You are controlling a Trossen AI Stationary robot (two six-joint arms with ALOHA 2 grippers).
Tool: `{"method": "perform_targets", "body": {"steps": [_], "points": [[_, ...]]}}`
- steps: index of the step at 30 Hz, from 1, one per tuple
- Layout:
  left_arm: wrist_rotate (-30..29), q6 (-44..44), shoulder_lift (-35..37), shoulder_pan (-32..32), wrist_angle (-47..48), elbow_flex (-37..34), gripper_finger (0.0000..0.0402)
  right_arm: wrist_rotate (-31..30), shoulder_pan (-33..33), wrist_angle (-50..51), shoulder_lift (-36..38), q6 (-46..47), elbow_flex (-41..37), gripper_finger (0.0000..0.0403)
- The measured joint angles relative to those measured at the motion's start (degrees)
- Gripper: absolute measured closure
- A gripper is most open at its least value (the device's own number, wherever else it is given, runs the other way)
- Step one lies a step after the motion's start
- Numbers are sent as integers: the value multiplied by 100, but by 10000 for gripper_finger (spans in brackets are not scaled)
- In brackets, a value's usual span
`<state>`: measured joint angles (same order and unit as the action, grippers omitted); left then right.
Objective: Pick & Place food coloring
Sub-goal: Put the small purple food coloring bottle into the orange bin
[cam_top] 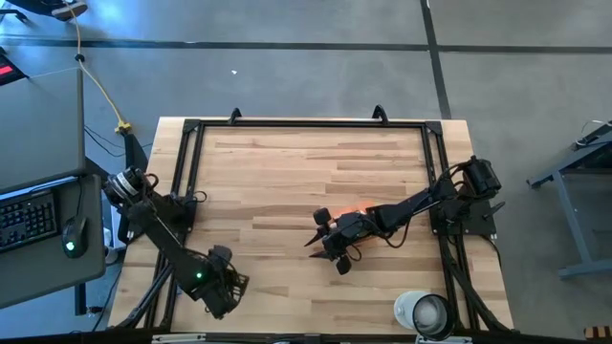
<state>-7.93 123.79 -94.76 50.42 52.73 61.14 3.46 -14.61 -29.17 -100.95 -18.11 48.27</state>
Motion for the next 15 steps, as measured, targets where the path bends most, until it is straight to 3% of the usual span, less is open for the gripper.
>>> {"method": "perform_targets", "body": {"steps": [8,15], "points": [[130,130,2,-15,-169,-319,276,0,0,17,0,2,0,259],[-35,230,4,-14,-1104,-848,276,0,0,20,0,2,0,259]]}}
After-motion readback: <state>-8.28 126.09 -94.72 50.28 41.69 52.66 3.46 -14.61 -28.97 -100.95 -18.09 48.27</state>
